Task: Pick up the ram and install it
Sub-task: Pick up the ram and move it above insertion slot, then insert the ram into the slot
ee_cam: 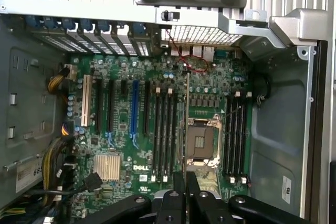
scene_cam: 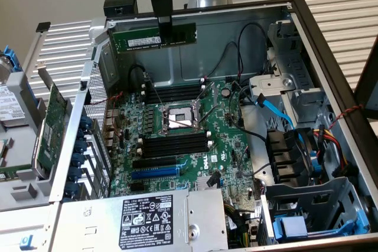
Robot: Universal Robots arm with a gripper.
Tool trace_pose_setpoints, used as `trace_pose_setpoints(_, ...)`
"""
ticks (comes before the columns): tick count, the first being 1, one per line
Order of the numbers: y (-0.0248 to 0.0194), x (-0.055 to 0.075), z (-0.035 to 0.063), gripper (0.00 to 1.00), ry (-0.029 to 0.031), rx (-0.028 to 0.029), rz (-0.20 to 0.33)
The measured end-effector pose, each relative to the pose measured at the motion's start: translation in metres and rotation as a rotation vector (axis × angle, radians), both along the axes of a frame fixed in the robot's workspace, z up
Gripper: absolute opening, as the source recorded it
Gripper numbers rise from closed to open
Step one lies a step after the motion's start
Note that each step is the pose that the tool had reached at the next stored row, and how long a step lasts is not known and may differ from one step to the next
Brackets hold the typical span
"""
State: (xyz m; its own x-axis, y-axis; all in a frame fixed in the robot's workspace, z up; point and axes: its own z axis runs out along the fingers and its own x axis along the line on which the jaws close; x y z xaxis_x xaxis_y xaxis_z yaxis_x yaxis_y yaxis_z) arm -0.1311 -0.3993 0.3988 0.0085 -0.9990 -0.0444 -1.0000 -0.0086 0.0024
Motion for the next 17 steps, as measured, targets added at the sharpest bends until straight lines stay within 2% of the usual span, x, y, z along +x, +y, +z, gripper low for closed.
trace_pose_setpoints(11, 0.0004, 0.0018, -0.002, 0.13, 0.0001, 0.002, 0.0)
trace_pose_setpoints(13, 0.0003, 0.0019, -0.0029, 0.13, 0.0001, 0.0048, 0.0)
trace_pose_setpoints(17, 0.0003, 0.0019, -0.0054, 0.13, 0.0001, 0.0154, 0.0)
